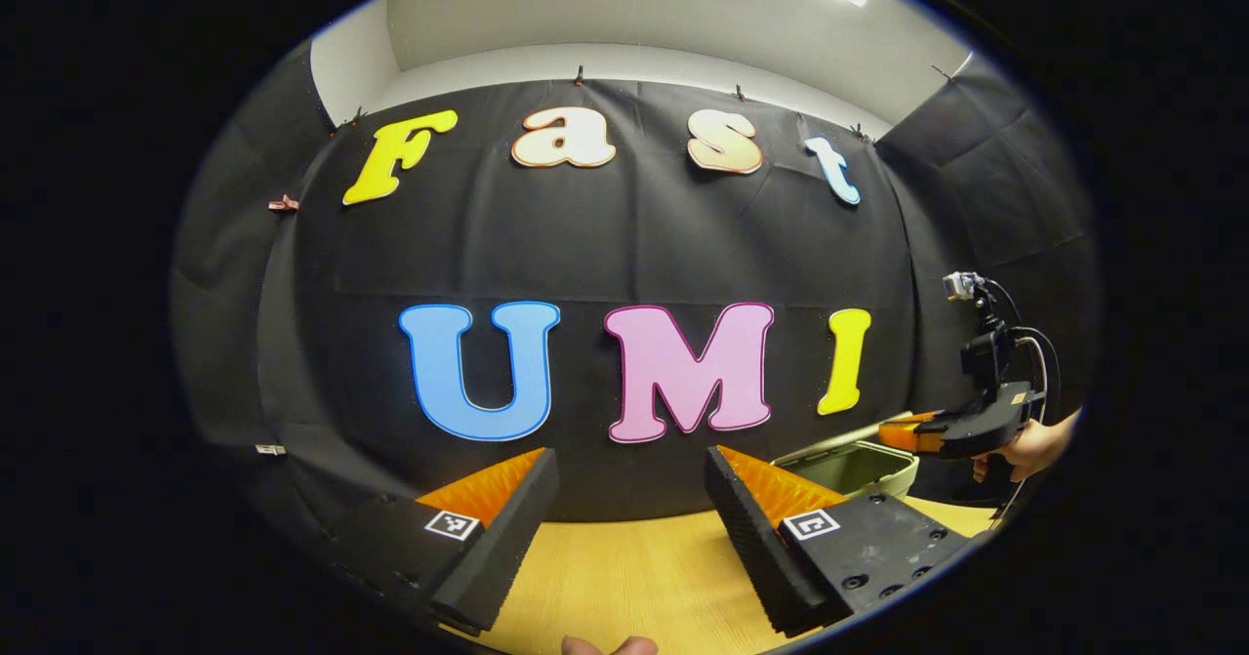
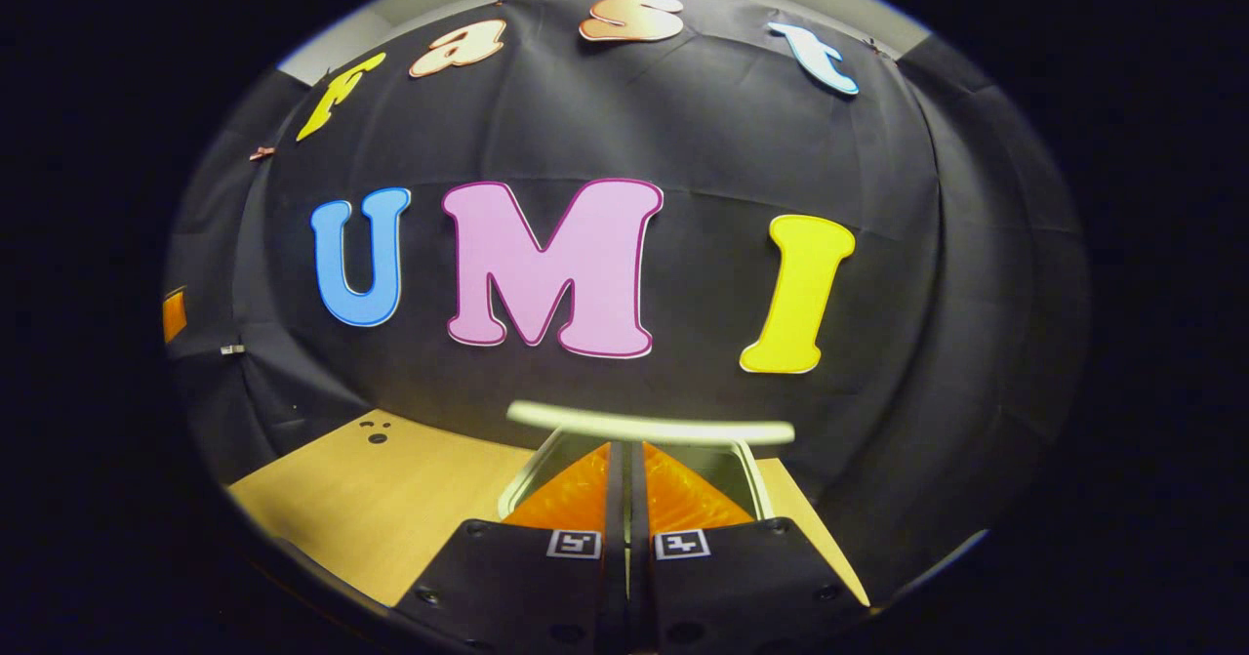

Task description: Press the lid of the desktop garbage bin to open it, pick up the crumpled paper on the desktop and throw it into the bin, then pick up the pop can on the desktop and drop it into the bin, and finally close the garbage bin lid.

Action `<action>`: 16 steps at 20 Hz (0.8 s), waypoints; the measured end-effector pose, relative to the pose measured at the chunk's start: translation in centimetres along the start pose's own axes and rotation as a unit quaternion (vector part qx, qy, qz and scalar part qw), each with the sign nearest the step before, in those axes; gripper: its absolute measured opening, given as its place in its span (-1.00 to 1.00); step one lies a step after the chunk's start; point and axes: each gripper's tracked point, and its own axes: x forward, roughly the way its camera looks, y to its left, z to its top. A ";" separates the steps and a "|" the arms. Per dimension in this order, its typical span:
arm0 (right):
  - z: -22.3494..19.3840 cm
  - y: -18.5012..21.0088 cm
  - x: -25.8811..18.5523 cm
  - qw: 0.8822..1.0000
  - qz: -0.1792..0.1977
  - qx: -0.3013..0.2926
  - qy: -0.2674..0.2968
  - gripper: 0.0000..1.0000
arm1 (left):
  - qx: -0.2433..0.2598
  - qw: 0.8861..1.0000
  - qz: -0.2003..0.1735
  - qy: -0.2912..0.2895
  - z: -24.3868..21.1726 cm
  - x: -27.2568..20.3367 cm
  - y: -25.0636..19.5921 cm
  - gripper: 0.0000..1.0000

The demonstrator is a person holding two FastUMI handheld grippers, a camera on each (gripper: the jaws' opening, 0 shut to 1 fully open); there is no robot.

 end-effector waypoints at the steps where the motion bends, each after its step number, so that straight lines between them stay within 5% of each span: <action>1: 0.2 0.2 -0.3 1.000 0.002 -0.004 -0.003 -0.89 | 0.000 1.000 0.000 0.000 0.0 0.0 0.0 0.95; 11: 1.2 2.0 -3.7 0.999 0.026 -0.032 -0.022 -0.89 | -0.005 1.000 -0.005 0.023 -2.5 -0.1 -0.7 0.95; 16: 1.1 2.6 -5.1 0.998 0.038 -0.036 -0.024 -0.48 | -0.015 0.998 -0.013 0.065 -6.1 -0.7 -1.0 0.95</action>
